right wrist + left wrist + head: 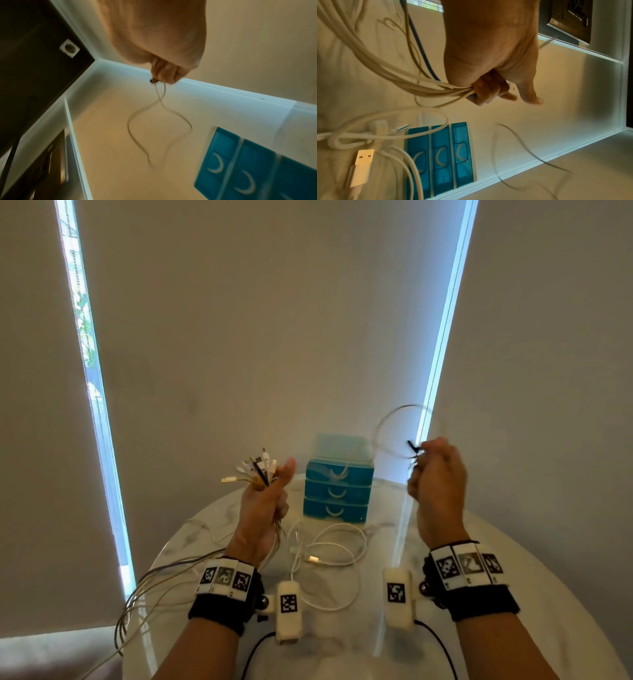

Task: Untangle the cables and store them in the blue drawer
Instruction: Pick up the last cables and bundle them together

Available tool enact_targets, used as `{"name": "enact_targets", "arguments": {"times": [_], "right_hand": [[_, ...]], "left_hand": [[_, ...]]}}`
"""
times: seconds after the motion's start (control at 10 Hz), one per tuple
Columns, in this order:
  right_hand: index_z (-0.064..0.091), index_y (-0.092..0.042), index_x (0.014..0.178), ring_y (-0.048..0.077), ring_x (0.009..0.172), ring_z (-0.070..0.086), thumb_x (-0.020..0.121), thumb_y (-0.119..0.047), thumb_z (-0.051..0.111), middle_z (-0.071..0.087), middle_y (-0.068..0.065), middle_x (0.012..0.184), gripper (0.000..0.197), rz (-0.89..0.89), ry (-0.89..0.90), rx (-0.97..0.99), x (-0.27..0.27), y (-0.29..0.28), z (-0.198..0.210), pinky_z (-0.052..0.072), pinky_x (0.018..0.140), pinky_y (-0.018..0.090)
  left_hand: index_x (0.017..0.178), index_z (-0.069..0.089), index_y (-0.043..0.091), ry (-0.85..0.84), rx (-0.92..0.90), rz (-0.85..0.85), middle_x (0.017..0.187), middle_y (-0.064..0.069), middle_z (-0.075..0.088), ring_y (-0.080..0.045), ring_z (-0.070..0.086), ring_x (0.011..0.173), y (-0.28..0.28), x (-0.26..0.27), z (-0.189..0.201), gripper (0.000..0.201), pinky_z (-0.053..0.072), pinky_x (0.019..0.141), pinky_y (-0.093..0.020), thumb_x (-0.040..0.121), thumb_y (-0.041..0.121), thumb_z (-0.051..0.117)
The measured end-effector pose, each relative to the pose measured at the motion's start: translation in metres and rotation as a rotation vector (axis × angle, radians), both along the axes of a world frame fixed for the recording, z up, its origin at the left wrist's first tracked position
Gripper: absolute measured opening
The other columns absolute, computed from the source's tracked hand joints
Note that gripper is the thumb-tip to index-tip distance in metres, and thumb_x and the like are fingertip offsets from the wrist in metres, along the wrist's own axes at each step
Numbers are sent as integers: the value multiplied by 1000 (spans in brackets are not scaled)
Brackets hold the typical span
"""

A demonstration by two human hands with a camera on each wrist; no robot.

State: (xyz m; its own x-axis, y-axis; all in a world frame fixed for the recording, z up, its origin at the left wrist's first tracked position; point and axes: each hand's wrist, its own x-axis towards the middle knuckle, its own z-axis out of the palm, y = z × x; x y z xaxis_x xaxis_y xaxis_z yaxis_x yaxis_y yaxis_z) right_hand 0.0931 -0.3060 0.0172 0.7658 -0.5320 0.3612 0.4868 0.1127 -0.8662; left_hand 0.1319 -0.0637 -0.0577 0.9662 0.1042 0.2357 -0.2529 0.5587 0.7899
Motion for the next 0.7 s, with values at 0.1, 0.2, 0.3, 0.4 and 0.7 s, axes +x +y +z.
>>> {"name": "enact_targets", "arguments": {"times": [0.1,0.2,0.3,0.4,0.7], "right_hand": [[56,-21,98,9,48,40,105,-10,36,54,0,78,25,-186,-172,383,-9,-14,12,30,44,24],[54,-18,103,9,49,38,113,-22,29,51,-4,73,27,-245,-306,665,-3,-10,27,29,47,25],[55,-18,104,9,49,40,111,-13,30,54,-3,72,26,-31,-192,505,37,41,35,29,46,23],[59,-11,102,12,56,43,107,-3,39,60,-4,69,22,602,394,-576,60,110,13,33,51,26],[57,-20,89,11,62,44,105,-16,44,49,0,79,21,573,459,-545,55,106,-60,34,55,26]], "left_hand": [[72,55,31,3,-87,87,54,10,34,-5,24,43,3,-3,7,33,23,40,-20,91,38,82],[74,56,30,-25,-101,132,54,10,34,-6,24,44,2,-5,7,33,22,41,-22,92,40,82],[70,57,31,-30,-94,184,56,8,35,-9,23,48,1,-6,8,36,21,44,-25,91,44,84],[60,54,31,-38,-97,278,55,7,33,-10,22,49,2,-12,12,45,18,49,-32,89,52,82],[62,49,32,-52,43,326,56,6,34,-12,25,50,3,-12,11,50,24,50,-32,90,59,80]]}}
